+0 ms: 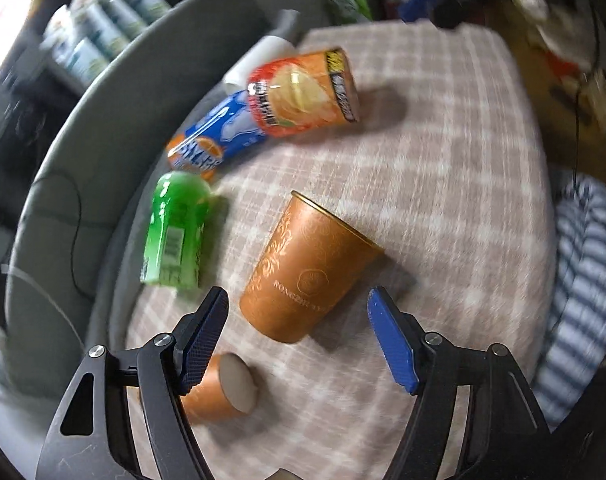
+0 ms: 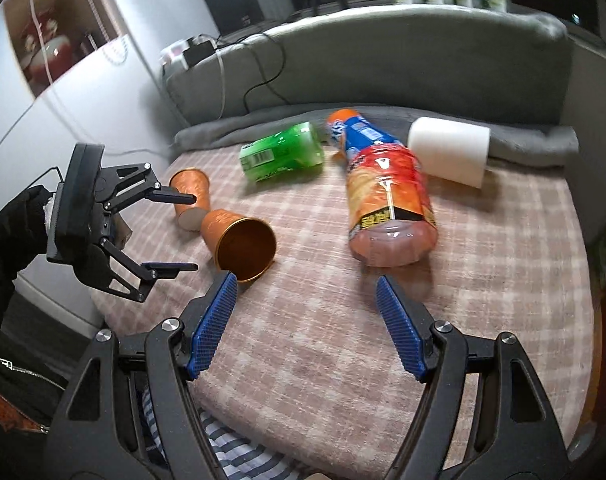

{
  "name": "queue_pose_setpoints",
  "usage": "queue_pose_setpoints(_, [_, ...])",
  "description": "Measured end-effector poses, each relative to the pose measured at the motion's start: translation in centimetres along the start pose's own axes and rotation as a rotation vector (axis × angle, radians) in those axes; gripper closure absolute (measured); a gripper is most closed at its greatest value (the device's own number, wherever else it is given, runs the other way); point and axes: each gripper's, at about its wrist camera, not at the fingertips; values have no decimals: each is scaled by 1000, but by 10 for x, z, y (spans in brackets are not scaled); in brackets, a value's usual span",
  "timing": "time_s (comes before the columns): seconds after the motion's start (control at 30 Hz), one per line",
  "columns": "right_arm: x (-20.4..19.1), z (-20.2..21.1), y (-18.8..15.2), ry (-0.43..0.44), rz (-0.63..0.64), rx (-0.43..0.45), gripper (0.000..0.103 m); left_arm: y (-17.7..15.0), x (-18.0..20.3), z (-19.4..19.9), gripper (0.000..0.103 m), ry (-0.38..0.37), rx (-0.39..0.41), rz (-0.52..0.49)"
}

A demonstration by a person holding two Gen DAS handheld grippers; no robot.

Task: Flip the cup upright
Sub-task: 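Lift the orange cup with the left gripper and rotate it rim-up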

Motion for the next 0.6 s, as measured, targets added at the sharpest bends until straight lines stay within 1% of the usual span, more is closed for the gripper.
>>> queue_pose_setpoints(0.17, [11,-1,4,9,-46,12,28,2,9,-22,31,-40,-55,-100])
queue_pose_setpoints(0.3, [18,-3,4,8,-70,12,28,3,16,-34,31,-34,-68,-157])
queue_pose_setpoints(0.43, [23,-3,3,6,-90,10,28,6,9,-42,31,-34,-74,-148])
queue_pose_setpoints(0.6, [27,-2,2,1,-106,11,28,11,7,-55,31,-25,-87,-172])
Point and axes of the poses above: each gripper's, at about its wrist camera, not at the fingertips, and z roughly against the way its jaws point, x to its right, y to its top, and after that the axes turned 11 degrees about x, right-handed
